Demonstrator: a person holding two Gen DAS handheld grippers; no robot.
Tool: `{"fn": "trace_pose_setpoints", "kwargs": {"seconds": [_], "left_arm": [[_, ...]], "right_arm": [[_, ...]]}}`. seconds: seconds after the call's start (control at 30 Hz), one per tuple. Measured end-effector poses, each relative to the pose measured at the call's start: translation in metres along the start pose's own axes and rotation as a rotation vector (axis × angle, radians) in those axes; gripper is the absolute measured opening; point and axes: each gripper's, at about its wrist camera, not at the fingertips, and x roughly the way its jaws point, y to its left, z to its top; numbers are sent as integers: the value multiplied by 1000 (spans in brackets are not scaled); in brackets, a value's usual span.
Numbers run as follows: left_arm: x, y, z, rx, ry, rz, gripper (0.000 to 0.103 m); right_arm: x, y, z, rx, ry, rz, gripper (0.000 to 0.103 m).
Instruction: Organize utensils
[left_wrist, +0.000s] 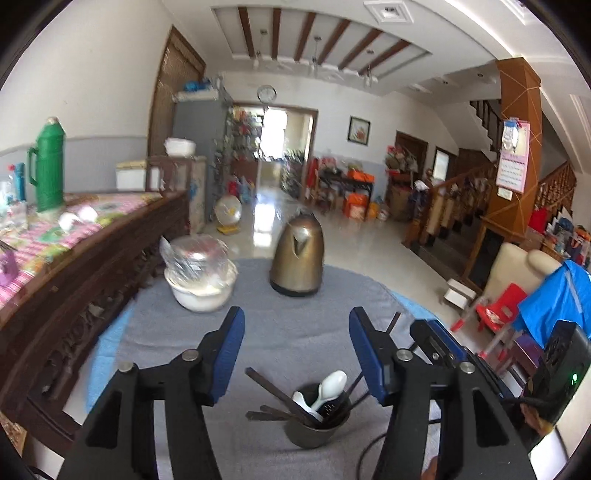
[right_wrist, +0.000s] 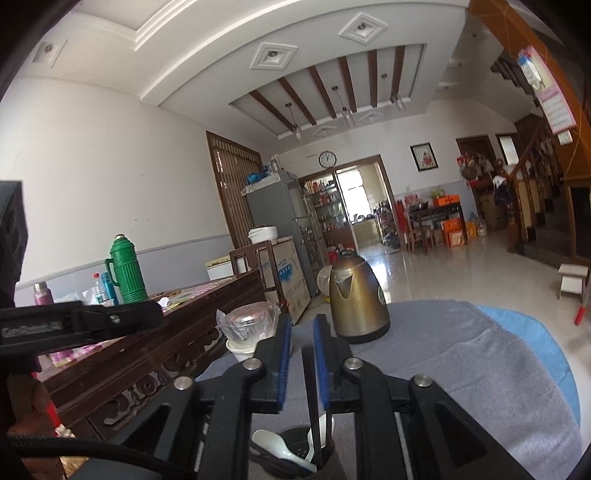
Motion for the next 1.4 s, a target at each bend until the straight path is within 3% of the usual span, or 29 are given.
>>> {"fn": "trace_pose_setpoints", "kwargs": {"seconds": [0.03, 0.07, 0.13, 0.3, 0.47, 0.63, 1.4], "left_arm": [[-8, 0, 1, 9, -10, 12, 61], [-14, -1, 2, 14, -16, 25, 66], [-27, -1, 5, 19, -29, 48, 74], [-55, -10, 1, 73, -46, 172, 97], [-61, -22, -15, 129, 12, 273, 100], [-66, -24, -31, 123, 54, 351, 100], [-98, -31, -46, 121, 44, 419, 100]], "right_arm": [[-4, -3, 2, 19, -3, 2, 37], [-9, -7, 3, 36, -10, 3, 55], [-22, -11, 8, 61, -47, 4, 68], [-49, -17, 22, 66, -86, -17, 67], [-65, -22, 27, 76, -76, -41, 67], [-78, -22, 24, 79, -38, -59, 67], [-127, -12, 19, 41, -25, -70, 67]]}}
